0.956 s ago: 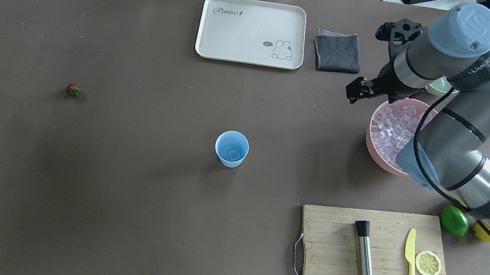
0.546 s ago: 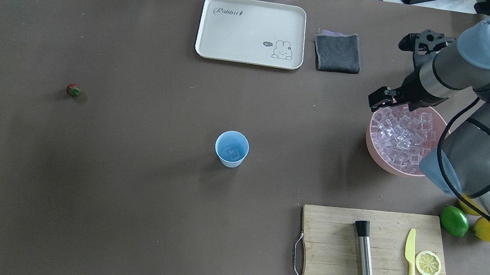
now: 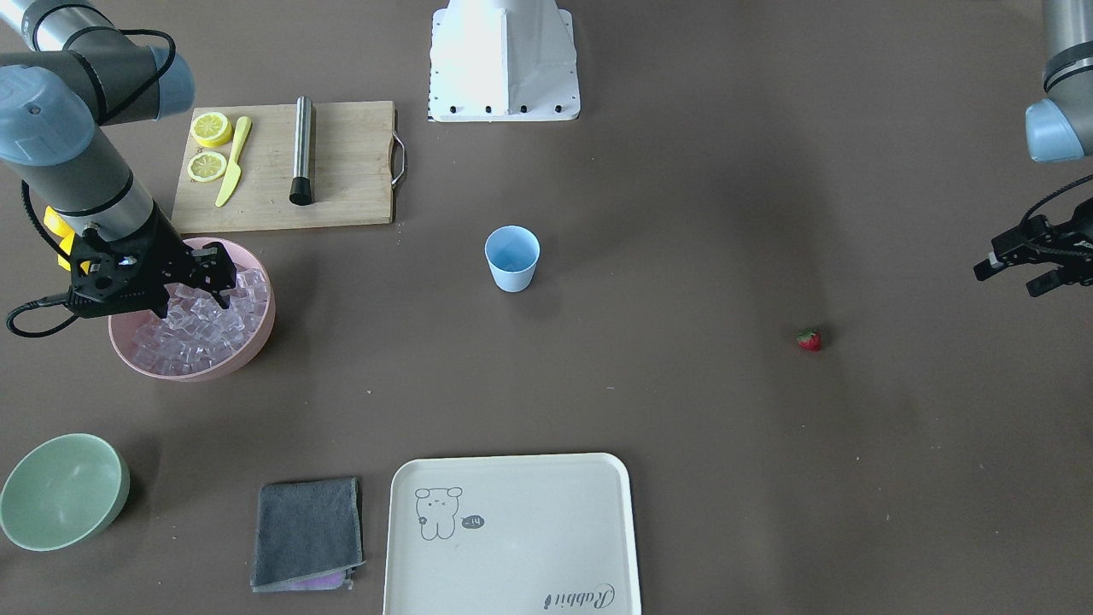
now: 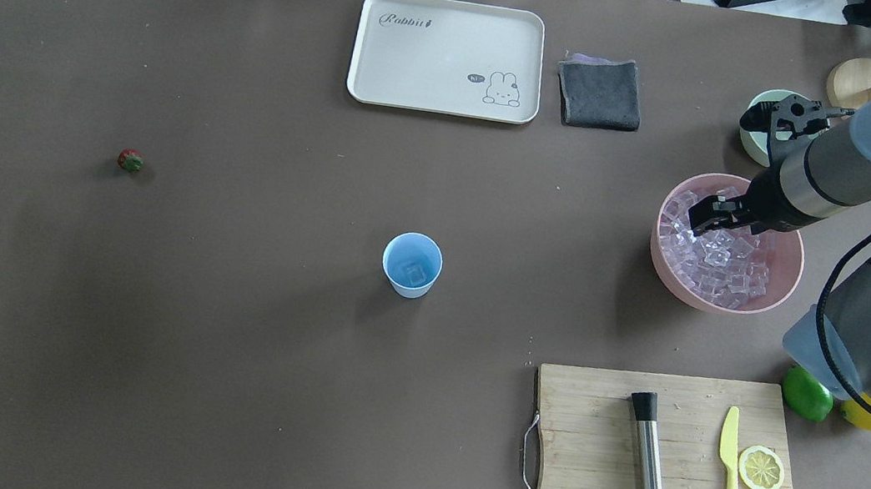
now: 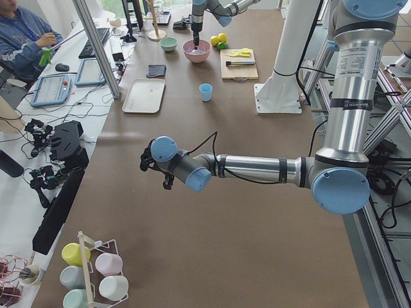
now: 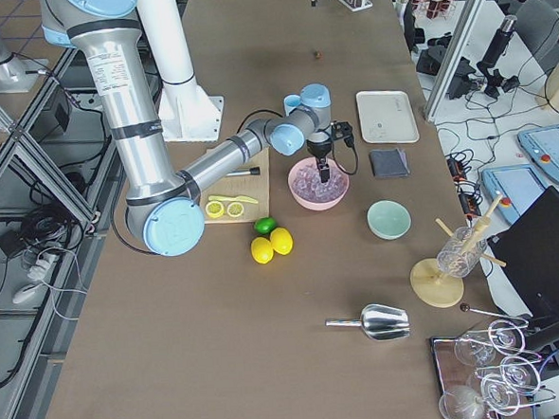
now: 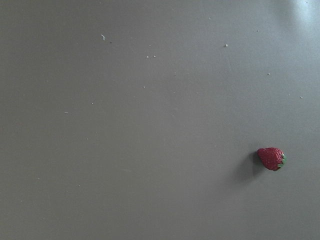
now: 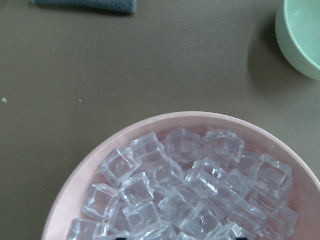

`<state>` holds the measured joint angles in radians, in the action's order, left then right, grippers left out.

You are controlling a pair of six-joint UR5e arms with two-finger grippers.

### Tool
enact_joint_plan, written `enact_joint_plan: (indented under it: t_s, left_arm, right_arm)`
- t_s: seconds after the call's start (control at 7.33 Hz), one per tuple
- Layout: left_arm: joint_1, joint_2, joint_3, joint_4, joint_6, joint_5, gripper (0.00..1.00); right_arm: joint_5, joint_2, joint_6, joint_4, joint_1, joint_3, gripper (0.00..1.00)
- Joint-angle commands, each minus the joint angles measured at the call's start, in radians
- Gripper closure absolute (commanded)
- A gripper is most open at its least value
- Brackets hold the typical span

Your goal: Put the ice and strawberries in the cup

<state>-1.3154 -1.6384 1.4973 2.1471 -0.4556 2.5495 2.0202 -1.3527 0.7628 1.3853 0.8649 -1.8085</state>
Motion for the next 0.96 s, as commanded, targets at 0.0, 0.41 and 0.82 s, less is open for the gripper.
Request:
enact_joint_plan:
  t_s: [0.0,0.41,0.82]
  left_arm:
    - [0.001,0.000,0.001,0.000,0.000,0.000,0.02]
    - [0.001,-0.001,0.000,0.000,0.000,0.000,0.02]
    - [0.001,-0.001,0.001,0.000,-0.002,0.000,0.02]
  right_arm:
    - [-0.024,-0.003,0.004,-0.002,-0.003,0.027,0.23]
    - [-0.018,-0.020,0.006,-0.002,0.002,0.015,0.45]
    - [-0.015,-0.034,0.007,-0.002,0.013,0.015,0.48]
